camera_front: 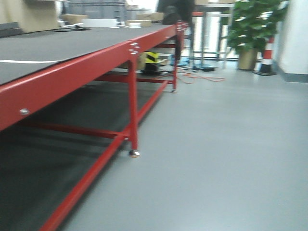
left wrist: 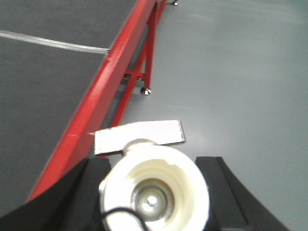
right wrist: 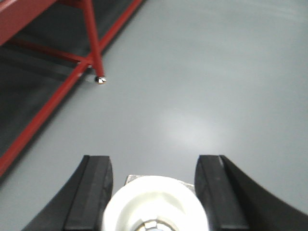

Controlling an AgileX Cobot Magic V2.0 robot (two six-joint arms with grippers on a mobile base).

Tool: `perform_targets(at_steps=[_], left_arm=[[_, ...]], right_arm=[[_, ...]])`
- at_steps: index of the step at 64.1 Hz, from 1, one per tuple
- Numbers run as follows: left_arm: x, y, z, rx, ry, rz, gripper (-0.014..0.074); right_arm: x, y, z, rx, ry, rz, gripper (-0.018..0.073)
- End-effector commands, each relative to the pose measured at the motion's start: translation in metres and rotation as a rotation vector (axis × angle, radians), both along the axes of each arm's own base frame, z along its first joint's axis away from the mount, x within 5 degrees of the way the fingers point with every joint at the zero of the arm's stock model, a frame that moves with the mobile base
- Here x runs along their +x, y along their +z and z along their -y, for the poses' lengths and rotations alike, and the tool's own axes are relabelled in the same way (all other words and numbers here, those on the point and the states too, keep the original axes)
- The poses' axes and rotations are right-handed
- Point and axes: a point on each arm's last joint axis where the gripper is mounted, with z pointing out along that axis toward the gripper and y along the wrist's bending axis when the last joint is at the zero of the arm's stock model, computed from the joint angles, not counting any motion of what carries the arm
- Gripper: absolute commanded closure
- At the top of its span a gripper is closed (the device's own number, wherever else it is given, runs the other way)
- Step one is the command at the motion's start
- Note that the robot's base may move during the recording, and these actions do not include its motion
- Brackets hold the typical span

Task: Place valve from conveyor to right shelf box
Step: 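Drive the base past the red table to the shelf of blue bins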

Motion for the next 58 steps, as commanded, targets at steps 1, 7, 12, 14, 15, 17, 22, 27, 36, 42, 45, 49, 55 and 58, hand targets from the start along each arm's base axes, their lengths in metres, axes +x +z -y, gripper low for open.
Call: perform_targets(at_steps=[1, 7, 12, 14, 15, 17, 22, 27, 36, 42, 45, 49, 55, 58], left_arm=[[-0.0013, 0.0095, 0.0002, -0.01, 0.001, 0.076, 0.0708], [-0.0013, 0.0095, 0.0002, -0.01, 0.001, 0.076, 0.0708], [-0.0013, 0.0095, 0.0002, -0.01, 0.001, 0.076, 0.0708], [-0.0013, 0.0095, 0.0002, -0.01, 0.001, 0.076, 0.0708], [-0.0013, 0.0095, 0.0002, -0.01, 0.001, 0.076, 0.0708], [-0.0013, 0.0095, 0.0002, -0.01, 0.001, 0.076, 0.0708], [-0.0013, 0.0095, 0.0002, -0.01, 0.001, 0.076, 0.0708], [-0.0013, 0.0095, 0.0002, -0.01, 0.001, 0.076, 0.0708], [-0.0013, 0.0095, 0.0002, -0.01, 0.001, 0.076, 0.0708], [-0.0013, 0.0095, 0.0002, -0.01, 0.001, 0.076, 0.0708], [-0.0013, 0.0095, 0.0002, -0.01, 0.001, 0.076, 0.0708], [-0.0013, 0.0095, 0.0002, -0.01, 0.001, 0.076, 0.0708], [-0.0013, 0.0095, 0.0002, -0.01, 0.001, 0.076, 0.0708], [-0.0013, 0.0095, 0.0002, -0.01, 0.001, 0.076, 0.0708]], right_arm=[[-0.0023, 0.0102, 0.0013, 0.0, -0.01, 0.083, 0.0712], [-0.0023, 0.0102, 0.0013, 0.0, -0.01, 0.083, 0.0712], [-0.0023, 0.0102, 0.0013, 0.0, -0.01, 0.083, 0.0712], [-0.0023, 0.0102, 0.0013, 0.0, -0.01, 0.083, 0.0712], [-0.0023, 0.0102, 0.0013, 0.0, -0.01, 0.083, 0.0712], [-0.0023, 0.0102, 0.0013, 0.0, -0.01, 0.083, 0.0712], [-0.0023, 0.0102, 0.0013, 0.0, -0.01, 0.083, 0.0712], [-0.0023, 0.0102, 0.0013, 0.0, -0.01, 0.083, 0.0712], [-0.0023, 0.0102, 0.0013, 0.0, -0.01, 0.083, 0.0712], [-0.0023, 0.0102, 0.0013, 0.0, -0.01, 0.083, 0.0712], [-0.0023, 0.0102, 0.0013, 0.0, -0.01, 0.083, 0.0712], [-0.0023, 0.0102, 0.0013, 0.0, -0.01, 0.083, 0.0712], [-0.0023, 0.0102, 0.0013, 0.0, -0.01, 0.083, 0.0712], [-0.0023, 0.0102, 0.0013, 0.0, -0.01, 0.083, 0.0712]])
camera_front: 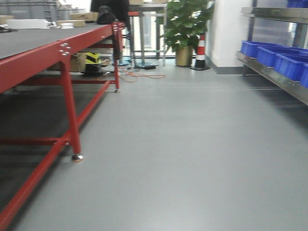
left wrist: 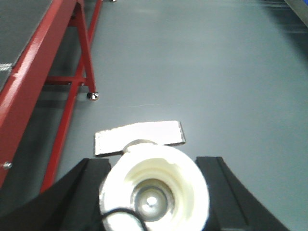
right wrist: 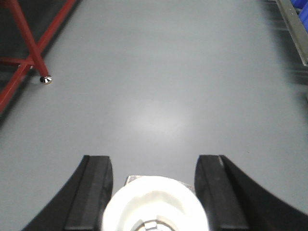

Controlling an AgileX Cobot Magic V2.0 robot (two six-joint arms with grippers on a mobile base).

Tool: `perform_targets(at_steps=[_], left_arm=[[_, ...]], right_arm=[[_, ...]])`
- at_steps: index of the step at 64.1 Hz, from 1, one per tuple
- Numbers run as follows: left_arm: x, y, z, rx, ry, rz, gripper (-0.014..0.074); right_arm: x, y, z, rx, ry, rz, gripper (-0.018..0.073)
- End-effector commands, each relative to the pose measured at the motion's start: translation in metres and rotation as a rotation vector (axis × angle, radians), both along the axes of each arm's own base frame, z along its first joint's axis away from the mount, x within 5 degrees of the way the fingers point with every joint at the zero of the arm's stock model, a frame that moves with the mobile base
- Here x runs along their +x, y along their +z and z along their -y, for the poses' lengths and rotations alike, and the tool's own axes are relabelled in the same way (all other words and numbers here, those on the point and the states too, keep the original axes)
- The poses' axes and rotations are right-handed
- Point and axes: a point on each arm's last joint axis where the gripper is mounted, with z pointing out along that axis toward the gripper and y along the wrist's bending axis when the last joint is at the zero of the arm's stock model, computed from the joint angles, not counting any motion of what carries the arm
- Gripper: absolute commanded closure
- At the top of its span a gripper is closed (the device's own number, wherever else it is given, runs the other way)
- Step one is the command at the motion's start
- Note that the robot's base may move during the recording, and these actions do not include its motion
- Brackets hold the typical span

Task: Place valve from conveyor to right shelf box
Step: 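Drive the base past the red table to the shelf of blue bins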

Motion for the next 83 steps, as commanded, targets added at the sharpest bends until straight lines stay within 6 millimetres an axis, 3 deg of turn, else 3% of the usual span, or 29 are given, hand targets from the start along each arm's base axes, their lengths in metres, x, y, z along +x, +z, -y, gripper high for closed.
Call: perform_targets(at_steps=[1, 83], left_arm=[[-0.0013, 0.0095, 0.0002, -0.01, 0.001, 0.076, 0.0708], [-0.0013, 0.0095, 0.0002, -0.01, 0.001, 0.076, 0.0708]], right_arm=[[-0.0023, 0.0102, 0.0014, -0.002, -0.011, 0.083, 0.0712], [-0.0023, 0.0102, 0.0014, -0.002, -0.011, 0.083, 0.0712]])
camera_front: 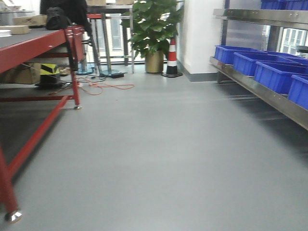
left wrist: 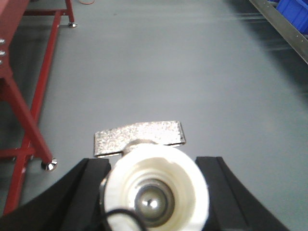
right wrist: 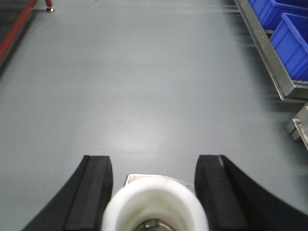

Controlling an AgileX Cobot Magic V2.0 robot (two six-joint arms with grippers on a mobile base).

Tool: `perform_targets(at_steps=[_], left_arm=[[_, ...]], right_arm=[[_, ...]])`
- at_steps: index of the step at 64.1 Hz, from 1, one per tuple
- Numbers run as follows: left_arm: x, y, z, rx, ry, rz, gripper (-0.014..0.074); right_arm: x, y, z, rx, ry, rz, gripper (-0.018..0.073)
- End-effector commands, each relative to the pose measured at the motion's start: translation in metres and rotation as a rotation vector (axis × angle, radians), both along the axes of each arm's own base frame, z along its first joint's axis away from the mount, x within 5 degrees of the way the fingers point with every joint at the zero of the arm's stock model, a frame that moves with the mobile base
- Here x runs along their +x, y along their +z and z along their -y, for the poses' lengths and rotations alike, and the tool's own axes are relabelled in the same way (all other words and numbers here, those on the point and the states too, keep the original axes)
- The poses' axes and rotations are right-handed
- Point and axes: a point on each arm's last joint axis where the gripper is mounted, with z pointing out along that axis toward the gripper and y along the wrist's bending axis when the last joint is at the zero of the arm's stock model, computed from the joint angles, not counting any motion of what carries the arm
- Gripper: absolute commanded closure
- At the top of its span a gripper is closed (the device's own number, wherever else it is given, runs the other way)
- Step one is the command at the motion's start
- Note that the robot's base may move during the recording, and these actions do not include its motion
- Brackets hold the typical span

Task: Place valve from conveyor to right shelf box
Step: 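Drive the base past the red table to the shelf of blue bins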

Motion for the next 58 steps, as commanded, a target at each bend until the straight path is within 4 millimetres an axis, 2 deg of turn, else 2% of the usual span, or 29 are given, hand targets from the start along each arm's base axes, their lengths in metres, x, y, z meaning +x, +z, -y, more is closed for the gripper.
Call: perform_targets(at_steps=[1, 58], left_arm=[[-0.0013, 0.0095, 0.0002, -0.01, 0.001, 0.076, 0.0708], [-0.0013, 0.0095, 0.0002, -0.01, 0.001, 0.076, 0.0708]], right_arm=[[-0.0023, 0.0102, 0.0014, -0.002, -0.011, 0.083, 0.0712], [-0.0023, 0.0102, 0.0014, -0.002, -0.011, 0.083, 0.0712]])
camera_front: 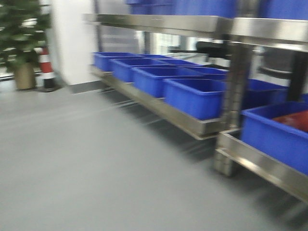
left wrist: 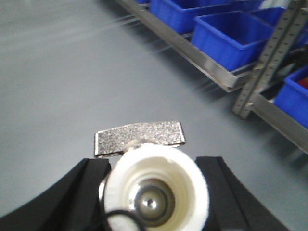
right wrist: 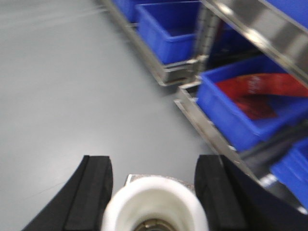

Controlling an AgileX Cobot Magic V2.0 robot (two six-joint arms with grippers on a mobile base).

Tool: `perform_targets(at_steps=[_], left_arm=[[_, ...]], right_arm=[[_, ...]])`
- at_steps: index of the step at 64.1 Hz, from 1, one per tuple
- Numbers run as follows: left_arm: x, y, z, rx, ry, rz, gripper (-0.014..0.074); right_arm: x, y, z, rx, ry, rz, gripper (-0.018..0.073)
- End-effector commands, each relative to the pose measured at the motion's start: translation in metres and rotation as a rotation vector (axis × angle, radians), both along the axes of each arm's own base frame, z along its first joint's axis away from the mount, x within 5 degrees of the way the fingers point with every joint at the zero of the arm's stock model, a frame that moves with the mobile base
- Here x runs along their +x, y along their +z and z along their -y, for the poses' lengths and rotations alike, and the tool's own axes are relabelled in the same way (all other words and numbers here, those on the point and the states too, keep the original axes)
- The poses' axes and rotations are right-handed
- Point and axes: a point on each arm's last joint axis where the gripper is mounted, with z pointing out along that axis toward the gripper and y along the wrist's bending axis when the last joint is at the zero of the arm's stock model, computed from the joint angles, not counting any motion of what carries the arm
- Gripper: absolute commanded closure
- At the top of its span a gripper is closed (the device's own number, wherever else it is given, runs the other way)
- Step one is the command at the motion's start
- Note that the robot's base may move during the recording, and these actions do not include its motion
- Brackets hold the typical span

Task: Place valve from conveyor to right shelf box
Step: 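Drive the base past the red table to the shelf of blue bins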

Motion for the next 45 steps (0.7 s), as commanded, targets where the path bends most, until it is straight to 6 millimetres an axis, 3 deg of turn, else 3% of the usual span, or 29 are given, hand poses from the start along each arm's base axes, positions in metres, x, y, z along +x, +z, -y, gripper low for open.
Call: perform_targets(at_steps=[1, 45], left_arm=[[-0.0013, 0.0095, 0.0003, -0.012, 0.0, 0.076, 0.0708], [-0.0013, 0.0095, 0.0003, -0.012, 0.0, 0.076, 0.0708]], right_arm=[[-0.0023, 0.0102, 0.0016, -0.005, -0.012, 0.083, 0.0712], [-0.0023, 0.0102, 0.0016, -0.005, -0.012, 0.083, 0.0712]])
